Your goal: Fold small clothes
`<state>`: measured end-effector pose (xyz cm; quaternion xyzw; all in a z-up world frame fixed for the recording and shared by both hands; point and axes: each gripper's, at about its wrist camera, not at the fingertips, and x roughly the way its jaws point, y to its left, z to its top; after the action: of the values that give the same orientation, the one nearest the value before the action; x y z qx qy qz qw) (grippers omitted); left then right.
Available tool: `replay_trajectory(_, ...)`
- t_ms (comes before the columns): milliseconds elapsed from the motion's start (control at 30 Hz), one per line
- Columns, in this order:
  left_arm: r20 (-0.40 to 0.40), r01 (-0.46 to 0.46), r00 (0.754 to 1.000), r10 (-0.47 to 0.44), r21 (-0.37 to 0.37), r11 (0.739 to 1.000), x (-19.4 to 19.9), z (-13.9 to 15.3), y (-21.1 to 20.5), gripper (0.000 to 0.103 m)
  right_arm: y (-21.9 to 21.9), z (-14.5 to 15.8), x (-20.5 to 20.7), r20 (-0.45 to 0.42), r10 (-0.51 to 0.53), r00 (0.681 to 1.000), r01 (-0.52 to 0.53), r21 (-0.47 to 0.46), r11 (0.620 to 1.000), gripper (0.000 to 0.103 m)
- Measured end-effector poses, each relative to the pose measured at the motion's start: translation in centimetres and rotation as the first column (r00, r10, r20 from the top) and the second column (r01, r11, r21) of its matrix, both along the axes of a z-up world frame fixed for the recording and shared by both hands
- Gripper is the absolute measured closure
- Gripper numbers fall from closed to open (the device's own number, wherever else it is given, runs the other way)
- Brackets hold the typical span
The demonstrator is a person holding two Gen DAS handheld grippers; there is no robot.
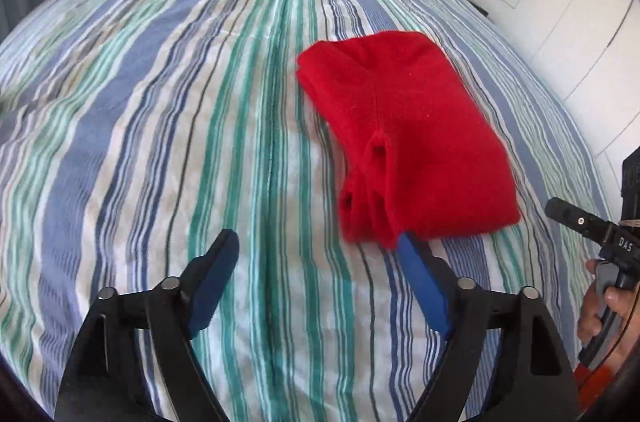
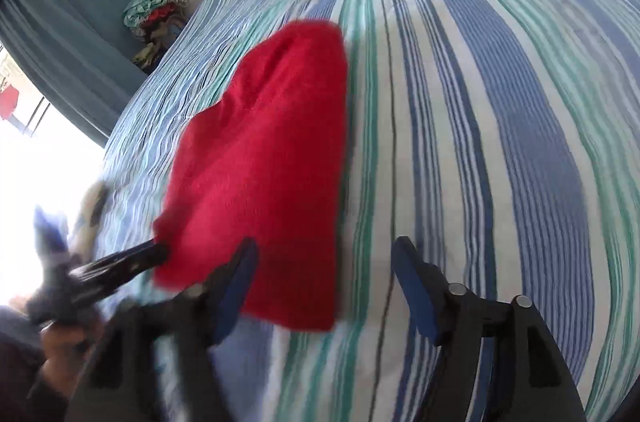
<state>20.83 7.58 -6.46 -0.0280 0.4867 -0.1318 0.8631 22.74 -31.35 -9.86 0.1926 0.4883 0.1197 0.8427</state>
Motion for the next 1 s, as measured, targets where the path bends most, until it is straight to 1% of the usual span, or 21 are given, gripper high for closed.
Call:
replay_trajectory(33,0.035,-0.015,0.999,0.014,0.043,0.999,-1.7,0.8,-0.1,0.005,-0.8,0.5,-2.1,0.024,-0.022,0.999,0.022,-0.020,1.000,0.012)
replay_trajectory(100,0.069,-0.028,0.997,0.018,0.143,0.989,-4.6,1.9,-1.0,0.005,-1.7,1.7,-5.5,0.051,-0.050,0.997,0.054,-0.073,0.996,0.010)
replay_trajectory(167,0.091,-0.052,0.995,0.031,0.244,0.968,-7.2,2.9,-2.5,0.004,-1.6,2.7,-8.1,0.043,-0.050,0.998,0.056,-0.147,0.988,0.008)
replay_trajectory(200,0.101,-0.066,0.994,0.040,0.273,0.960,-8.2,3.4,-3.1,0.004,-1.4,3.2,-9.1,0.040,-0.050,0.998,0.056,-0.189,0.980,0.006)
replay_trajectory(233,0.112,-0.078,0.993,0.048,0.286,0.955,-9.1,4.0,-3.6,0.004,-1.1,3.7,-10.0,0.039,-0.048,0.998,0.055,-0.222,0.974,0.004)
replay_trajectory(300,0.126,-0.100,0.990,0.065,0.294,0.951,-9.9,4.7,-4.6,0.004,-0.2,4.6,-11.9,0.038,-0.038,0.999,0.046,-0.249,0.967,0.003)
replay_trajectory(367,0.124,-0.118,0.989,0.085,0.293,0.949,-10.9,5.4,-5.1,0.002,0.8,5.6,-13.2,0.044,-0.016,0.999,0.027,-0.266,0.964,0.003)
replay_trajectory(467,0.077,-0.101,0.994,0.084,0.261,0.960,-11.6,5.6,-5.0,0.002,2.5,6.9,-14.1,0.062,0.035,0.997,-0.015,-0.299,0.954,0.001)
replay_trajectory(567,0.056,-0.113,0.993,0.102,0.261,0.959,-12.6,6.0,-5.0,0.003,3.7,7.8,-15.0,0.067,0.066,0.996,-0.042,-0.315,0.948,0.001)
replay_trajectory(700,0.067,-0.124,0.992,0.110,0.270,0.955,-13.9,7.5,-5.0,0.003,4.7,9.2,-16.2,0.070,0.081,0.994,-0.053,-0.334,0.941,0.001)
replay_trajectory(833,0.108,-0.129,0.989,0.101,0.291,0.948,-14.6,9.1,-5.0,0.002,5.3,10.9,-17.0,0.087,0.102,0.991,-0.067,-0.340,0.938,0.001)
replay_trajectory(900,0.110,-0.129,0.989,0.100,0.298,0.946,-14.9,9.5,-5.0,0.002,5.7,11.7,-17.3,0.093,0.108,0.990,-0.071,-0.333,0.940,0.000)
replay_trajectory(1000,0.108,-0.116,0.990,0.087,0.304,0.946,-15.2,9.5,-5.1,0.002,6.3,12.2,-17.7,0.068,0.114,0.991,-0.086,-0.329,0.940,0.000)
